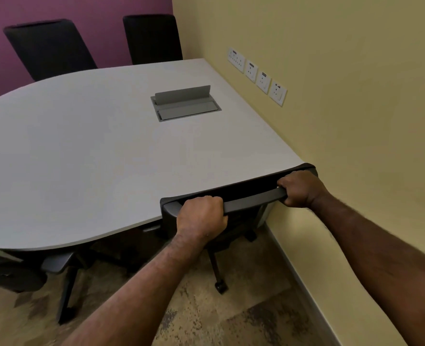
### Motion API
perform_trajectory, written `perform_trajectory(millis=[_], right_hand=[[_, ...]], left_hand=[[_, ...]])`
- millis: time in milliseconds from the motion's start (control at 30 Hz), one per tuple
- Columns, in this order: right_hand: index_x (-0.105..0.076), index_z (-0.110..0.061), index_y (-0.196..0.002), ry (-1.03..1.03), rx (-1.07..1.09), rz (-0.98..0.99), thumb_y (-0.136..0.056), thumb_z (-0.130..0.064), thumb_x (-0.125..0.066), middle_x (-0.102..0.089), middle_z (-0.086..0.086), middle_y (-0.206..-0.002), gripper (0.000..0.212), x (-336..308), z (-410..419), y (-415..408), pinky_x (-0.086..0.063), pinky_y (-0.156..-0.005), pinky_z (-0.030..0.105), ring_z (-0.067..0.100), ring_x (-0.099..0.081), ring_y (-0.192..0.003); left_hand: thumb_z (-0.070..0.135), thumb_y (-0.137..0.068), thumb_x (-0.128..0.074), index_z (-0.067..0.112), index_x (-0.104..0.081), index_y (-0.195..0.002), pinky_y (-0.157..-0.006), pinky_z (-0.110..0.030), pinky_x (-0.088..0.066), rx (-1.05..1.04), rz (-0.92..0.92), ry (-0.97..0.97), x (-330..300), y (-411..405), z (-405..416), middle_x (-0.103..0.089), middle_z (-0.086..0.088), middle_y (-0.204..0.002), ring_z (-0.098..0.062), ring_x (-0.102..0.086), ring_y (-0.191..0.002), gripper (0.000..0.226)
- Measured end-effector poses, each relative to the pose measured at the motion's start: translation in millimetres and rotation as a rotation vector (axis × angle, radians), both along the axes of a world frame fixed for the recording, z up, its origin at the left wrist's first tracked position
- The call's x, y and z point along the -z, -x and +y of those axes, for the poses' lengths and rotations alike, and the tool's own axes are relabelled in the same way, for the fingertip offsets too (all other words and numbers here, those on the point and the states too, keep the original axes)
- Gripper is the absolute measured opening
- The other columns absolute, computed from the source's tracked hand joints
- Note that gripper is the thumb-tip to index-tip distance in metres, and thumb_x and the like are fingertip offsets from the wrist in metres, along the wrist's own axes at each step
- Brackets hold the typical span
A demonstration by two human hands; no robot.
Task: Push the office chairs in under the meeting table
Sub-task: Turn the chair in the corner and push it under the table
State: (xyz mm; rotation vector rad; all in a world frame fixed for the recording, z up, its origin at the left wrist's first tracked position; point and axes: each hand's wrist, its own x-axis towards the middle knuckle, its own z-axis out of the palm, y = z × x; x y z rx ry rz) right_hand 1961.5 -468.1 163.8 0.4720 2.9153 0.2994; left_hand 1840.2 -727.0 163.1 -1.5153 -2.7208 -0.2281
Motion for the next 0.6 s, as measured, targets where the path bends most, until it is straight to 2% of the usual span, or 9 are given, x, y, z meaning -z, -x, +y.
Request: perform_trajectory(millis=[100, 267, 433, 600], right_hand=[[-0.066, -0.017, -0.084, -0.009, 0.009, -0.003, -0.069, -0.03, -0.063, -0.07, 0.003, -0.086, 0.02, 1, 5, 5, -0.05, -0.065, 0.034, 0.028, -0.065, -0.083], [-0.064, -0.019, -0.08, -0.015, 0.0, -0.009, -0.069, -0.032, -0.062, -0.07, 0.002, -0.085, 0.018, 3, 18, 10, -0.051, -0.065, 0.034, 0.027, -0.065, -0.082], [-0.064, -0.019, -0.081, -0.016, -0.029, -0.003, -0.069, -0.032, -0.063, -0.07, 0.002, -0.087, 0.018, 0, 35, 13, -0.046, -0.064, 0.031, 0.027, -0.065, -0.084], [-0.064, -0.018, -0.084, -0.003, -0.067, -0.005, -0.071, -0.034, -0.062, -0.071, 0.003, -0.088, 0.02, -4, 40, 18, -0.043, -0.062, 0.03, 0.027, -0.065, -0.084]], left_hand=[[0.04, -0.087, -0.051, 0.018, -0.059, -0.092, -0.06, -0.035, -0.035, -0.003, 0.0, -0.005, -2, 4, 2, -0.056, 0.002, -0.078, -0.022, -0.052, -0.068, 0.024], [0.04, -0.087, -0.051, 0.017, -0.059, -0.094, -0.061, -0.035, -0.037, -0.015, -0.012, -0.004, -4, 5, 11, -0.063, -0.002, -0.085, -0.026, -0.061, -0.076, 0.025], [0.04, -0.088, -0.05, 0.018, -0.059, -0.093, -0.061, -0.035, -0.037, -0.059, -0.024, -0.004, -6, -2, 25, -0.058, -0.001, -0.08, -0.02, -0.045, -0.066, 0.024], [0.041, -0.087, -0.05, 0.019, -0.059, -0.092, -0.061, -0.034, -0.037, -0.099, -0.028, 0.022, -10, 1, 30, -0.058, 0.001, -0.08, -0.018, -0.044, -0.066, 0.024]])
